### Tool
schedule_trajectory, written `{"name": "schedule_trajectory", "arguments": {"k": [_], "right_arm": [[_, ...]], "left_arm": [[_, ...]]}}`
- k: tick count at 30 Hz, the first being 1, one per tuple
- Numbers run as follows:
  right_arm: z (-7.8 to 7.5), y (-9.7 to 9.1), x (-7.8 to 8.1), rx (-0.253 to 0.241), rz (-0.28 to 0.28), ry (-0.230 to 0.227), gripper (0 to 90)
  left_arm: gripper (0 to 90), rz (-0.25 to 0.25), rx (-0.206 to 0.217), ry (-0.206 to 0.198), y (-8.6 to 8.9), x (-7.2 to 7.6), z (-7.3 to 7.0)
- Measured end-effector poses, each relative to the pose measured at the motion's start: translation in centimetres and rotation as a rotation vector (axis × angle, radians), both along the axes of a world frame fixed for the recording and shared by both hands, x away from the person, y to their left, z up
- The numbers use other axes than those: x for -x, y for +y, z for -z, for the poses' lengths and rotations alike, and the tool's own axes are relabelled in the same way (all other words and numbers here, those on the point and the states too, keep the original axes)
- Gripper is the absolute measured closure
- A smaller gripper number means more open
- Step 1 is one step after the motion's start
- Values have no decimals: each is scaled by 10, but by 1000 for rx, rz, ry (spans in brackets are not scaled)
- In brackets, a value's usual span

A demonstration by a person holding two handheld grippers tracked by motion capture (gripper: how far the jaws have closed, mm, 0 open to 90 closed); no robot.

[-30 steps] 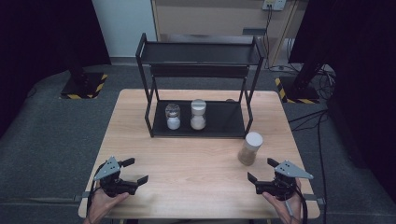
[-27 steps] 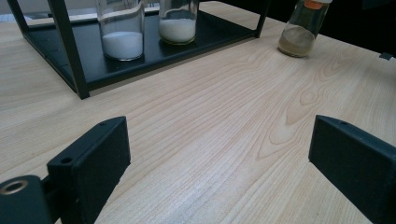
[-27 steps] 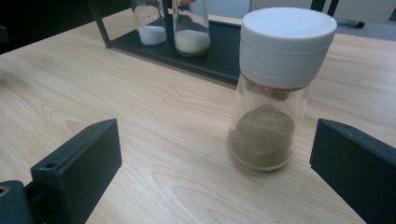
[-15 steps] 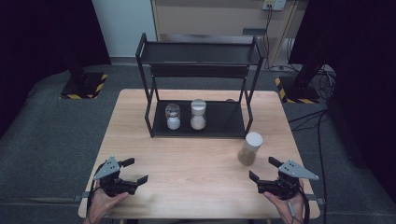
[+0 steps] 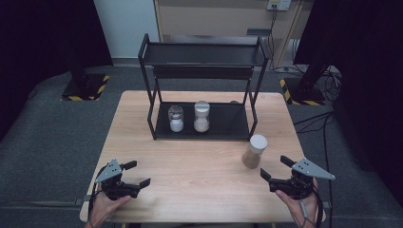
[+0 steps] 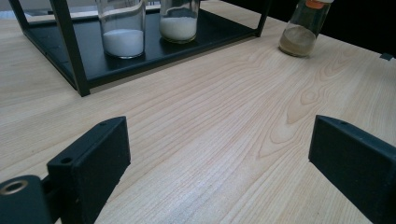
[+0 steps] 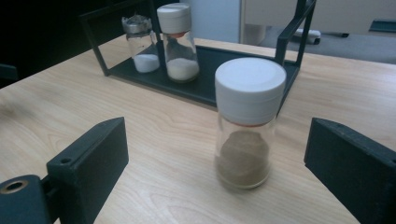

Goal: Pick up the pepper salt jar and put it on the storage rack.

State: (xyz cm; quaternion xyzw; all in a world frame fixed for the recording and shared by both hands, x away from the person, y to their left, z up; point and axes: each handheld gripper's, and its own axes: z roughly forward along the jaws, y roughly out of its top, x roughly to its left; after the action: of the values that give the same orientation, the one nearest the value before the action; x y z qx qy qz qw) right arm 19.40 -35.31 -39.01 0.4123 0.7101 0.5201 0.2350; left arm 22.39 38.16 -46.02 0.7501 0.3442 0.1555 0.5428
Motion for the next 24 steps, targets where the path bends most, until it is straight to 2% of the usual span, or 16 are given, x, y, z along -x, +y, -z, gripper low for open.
{"name": "schedule_trajectory", "arguments": {"k": [10, 22, 24], "right_arm": [[-16, 6, -19, 50, 0, 15, 80], [-18, 17, -50, 77, 11, 32, 106], [-17, 22, -57, 79, 14, 49, 108]], "left_arm": [[44, 1, -3, -1, 0, 0, 0], [44, -1, -4, -1, 0, 0, 0], [44, -2, -6, 0, -1, 0, 0]]}}
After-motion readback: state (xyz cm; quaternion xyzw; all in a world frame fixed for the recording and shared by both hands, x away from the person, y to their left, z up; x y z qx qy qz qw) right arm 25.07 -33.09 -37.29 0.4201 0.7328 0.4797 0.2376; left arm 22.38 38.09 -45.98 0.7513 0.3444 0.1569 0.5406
